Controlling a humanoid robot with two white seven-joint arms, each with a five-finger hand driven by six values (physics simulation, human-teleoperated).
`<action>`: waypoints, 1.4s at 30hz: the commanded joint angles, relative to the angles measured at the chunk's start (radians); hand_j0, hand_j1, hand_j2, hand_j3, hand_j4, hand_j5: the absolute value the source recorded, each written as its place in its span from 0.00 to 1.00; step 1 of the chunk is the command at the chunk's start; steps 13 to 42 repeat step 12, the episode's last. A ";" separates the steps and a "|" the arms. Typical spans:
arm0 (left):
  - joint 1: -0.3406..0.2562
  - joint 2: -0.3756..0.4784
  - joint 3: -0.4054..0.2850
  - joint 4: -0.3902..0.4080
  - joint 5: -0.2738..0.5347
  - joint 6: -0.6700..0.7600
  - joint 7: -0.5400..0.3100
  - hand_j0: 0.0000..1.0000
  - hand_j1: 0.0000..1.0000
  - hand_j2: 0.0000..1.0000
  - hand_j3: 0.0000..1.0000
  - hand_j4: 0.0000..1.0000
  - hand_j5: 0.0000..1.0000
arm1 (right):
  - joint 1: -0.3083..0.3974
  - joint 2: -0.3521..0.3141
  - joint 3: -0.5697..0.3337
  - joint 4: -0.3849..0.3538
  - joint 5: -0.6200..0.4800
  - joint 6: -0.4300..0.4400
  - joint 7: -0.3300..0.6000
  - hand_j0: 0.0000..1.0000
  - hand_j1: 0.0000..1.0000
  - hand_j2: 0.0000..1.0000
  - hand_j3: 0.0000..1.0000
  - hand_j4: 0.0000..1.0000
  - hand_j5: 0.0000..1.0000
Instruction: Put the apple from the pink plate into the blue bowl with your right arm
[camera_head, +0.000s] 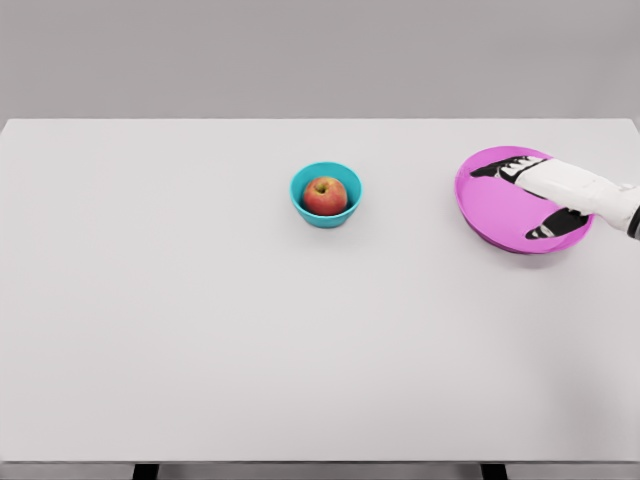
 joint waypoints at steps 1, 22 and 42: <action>0.000 0.000 0.000 0.000 0.000 0.000 0.000 1.00 1.00 1.00 1.00 1.00 1.00 | 0.006 0.023 -0.141 -0.063 -0.014 0.005 -0.001 1.00 1.00 1.00 1.00 1.00 1.00; 0.000 0.000 -0.002 0.000 0.003 -0.006 0.000 1.00 1.00 1.00 1.00 1.00 1.00 | 0.060 0.021 -0.142 -0.062 -0.011 0.005 -0.001 1.00 1.00 1.00 1.00 1.00 1.00; 0.000 0.000 -0.002 0.000 0.003 -0.006 0.000 1.00 1.00 1.00 1.00 1.00 1.00 | 0.060 0.021 -0.142 -0.062 -0.011 0.005 -0.001 1.00 1.00 1.00 1.00 1.00 1.00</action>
